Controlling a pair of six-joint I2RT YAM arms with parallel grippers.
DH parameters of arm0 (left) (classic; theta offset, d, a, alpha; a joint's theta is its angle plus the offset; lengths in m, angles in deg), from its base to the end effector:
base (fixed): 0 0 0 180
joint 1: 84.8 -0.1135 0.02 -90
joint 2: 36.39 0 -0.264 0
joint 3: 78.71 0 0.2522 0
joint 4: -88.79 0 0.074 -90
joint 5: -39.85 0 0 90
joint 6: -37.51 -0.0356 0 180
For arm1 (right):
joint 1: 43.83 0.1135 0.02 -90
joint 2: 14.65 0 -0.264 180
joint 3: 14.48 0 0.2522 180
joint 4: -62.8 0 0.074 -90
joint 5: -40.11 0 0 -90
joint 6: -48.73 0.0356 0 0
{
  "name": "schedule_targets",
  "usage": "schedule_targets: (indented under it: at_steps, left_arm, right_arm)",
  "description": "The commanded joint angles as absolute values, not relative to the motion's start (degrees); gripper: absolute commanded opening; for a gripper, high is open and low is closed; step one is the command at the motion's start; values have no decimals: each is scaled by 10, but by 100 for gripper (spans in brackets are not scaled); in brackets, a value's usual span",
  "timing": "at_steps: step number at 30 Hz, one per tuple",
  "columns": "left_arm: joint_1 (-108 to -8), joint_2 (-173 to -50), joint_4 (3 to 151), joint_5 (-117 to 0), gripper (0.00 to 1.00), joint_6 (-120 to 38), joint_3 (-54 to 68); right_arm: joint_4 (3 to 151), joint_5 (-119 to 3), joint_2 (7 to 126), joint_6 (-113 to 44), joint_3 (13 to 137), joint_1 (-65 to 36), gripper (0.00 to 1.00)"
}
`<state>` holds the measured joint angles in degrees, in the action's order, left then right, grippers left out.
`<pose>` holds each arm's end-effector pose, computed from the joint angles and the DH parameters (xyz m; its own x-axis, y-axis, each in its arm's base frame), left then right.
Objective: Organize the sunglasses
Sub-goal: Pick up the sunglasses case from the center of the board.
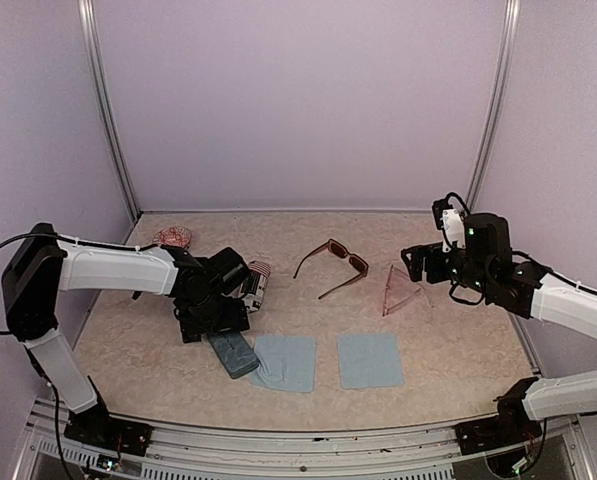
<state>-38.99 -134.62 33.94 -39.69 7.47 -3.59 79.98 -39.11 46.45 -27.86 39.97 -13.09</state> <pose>0.2225 -0.2196 0.1692 -0.9288 -0.2658 -0.2581 -0.2504 0.9638 -0.0917 0.2119 0.1183 0.2714 -0.4201 0.0152 -0.9073 -0.2649 0.9543 0.1386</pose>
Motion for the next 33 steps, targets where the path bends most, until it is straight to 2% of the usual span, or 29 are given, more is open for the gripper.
schedule_targets:
  at_steps: [1, 10, 20, 24, 31, 33]
  left_arm:
    - [-387, -1369, 340, -400, 99, 64, -24]
    - [-386, -1386, 324, -393, 98, 51, -1]
    - [-388, -1374, 305, -379, 79, 41, 6]
    - [-392, -1363, 300, -376, 64, 39, 3]
    - [-394, -1313, 304, -373, 27, 26, 3]
    - [-394, -1292, 318, -376, 20, 20, 3]
  right_arm:
    - [795, -385, 460, -268, 391, -132, 100]
    - [796, -372, 449, -265, 378, -132, 100]
    - [788, -377, 461, -264, 377, -132, 100]
    - [788, -381, 466, -262, 380, -132, 100]
    - [781, -435, 480, -255, 391, -132, 100]
    - [778, -450, 484, -250, 394, -132, 100]
